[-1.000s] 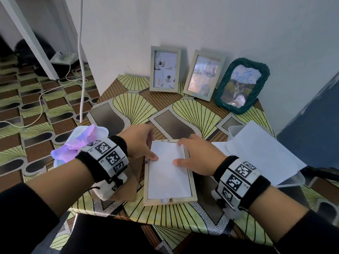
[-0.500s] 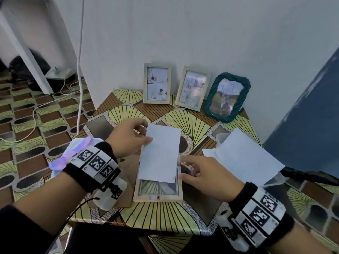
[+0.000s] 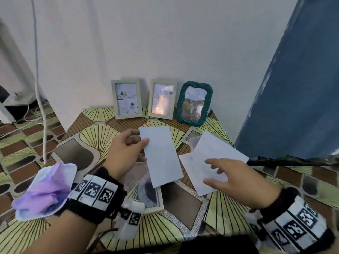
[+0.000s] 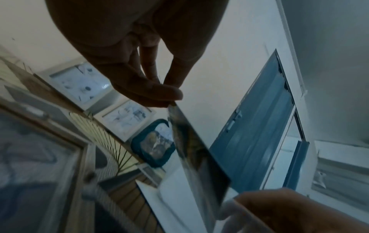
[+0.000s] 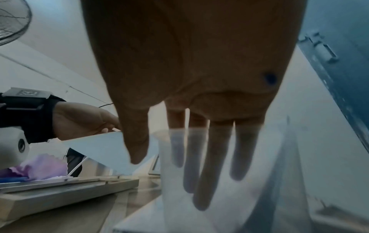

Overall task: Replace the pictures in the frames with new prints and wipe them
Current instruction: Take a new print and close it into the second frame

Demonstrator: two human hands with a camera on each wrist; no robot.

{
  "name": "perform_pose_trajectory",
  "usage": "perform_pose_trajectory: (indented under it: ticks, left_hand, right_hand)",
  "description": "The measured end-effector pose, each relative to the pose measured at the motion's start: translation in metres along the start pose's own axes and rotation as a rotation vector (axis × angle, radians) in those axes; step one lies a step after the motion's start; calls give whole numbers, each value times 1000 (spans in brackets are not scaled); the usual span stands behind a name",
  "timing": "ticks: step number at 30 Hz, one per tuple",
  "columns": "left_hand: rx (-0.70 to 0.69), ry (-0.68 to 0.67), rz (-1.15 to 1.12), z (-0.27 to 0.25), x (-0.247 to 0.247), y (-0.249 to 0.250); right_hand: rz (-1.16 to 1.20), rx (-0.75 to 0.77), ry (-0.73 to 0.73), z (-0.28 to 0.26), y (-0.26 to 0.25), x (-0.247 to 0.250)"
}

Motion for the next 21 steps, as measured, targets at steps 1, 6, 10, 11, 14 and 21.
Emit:
perform_pose_trajectory:
  ticks: [1,6,10,11,14,21]
  left_hand:
    - [27,-18,9,-2,-9,-6]
    - [113,-77,96,-7,-41,-28]
    - [174,-103,212,3,-60,-41]
    - [196,-112,242,6,-64,-45]
    - [245,-156,358,16,-80,-56]
    - [307,-288,574,16,-121,-70]
  right_hand:
    - [-1,-17,-22,-2,4,-6]
    - [35,-9,35,-3,15,-22]
    - [265,-64,153,0,25,-11]
    - [314,-74,165,0,27,-8]
    - [416,-76,154,0,32,-7]
    - [383,-40,86,-1,33,-13]
Point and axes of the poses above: each hand's wrist, its own z-axis towards the middle knuckle, its own x-axis out of the back of the hand, y = z × x, the point moved 7 cm from there along z, towards the middle knuckle, and after that the axes turned 8 degrees about y, right-handed, at the moved point
